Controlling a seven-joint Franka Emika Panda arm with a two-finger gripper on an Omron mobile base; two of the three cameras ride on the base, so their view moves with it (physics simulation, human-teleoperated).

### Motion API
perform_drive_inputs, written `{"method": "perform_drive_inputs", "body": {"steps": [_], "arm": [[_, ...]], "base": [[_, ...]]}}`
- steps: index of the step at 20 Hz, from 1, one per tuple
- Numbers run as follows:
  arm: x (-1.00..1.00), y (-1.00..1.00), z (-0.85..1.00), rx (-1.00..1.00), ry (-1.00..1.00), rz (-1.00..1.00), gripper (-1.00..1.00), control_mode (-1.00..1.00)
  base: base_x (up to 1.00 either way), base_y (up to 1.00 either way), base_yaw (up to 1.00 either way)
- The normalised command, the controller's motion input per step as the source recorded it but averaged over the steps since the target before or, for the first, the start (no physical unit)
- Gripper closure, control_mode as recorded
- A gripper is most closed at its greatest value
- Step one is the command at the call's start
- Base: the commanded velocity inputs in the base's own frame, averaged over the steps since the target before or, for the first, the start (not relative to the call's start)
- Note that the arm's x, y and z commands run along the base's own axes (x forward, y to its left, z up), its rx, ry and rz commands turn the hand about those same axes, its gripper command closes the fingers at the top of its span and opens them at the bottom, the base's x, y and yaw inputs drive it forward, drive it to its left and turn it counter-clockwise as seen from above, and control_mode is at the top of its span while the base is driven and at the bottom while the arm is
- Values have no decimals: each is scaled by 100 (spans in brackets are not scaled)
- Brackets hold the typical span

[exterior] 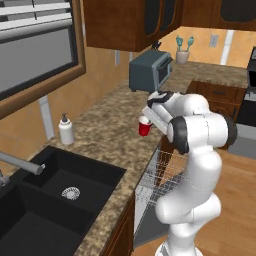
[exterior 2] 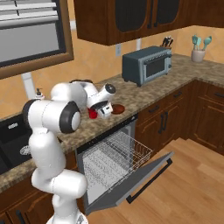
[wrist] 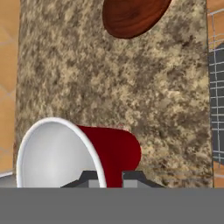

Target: Pick up the cup and bowl from the counter, place them in the dishwasher, and close the dishwasher door.

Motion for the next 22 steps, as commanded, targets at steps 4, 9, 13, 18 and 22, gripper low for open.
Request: {"method": "perform_drive_inputs", "body": {"steps": [4, 9, 13, 18, 22], "arm": [[-100, -69, 18, 10, 0, -2, 100, -100], [-100, -92, 7, 15, 0, -8, 100, -100], [-89, -97, -5, 14, 4, -3, 100, -100], [-22, -80, -44, 17, 15, 13, 100, -100], [8, -50, -77, 7, 25, 38, 100, -100]], "base": [[0, 0, 0], [0, 0, 0], [0, 0, 0], [0, 0, 0], [0, 0, 0]]}}
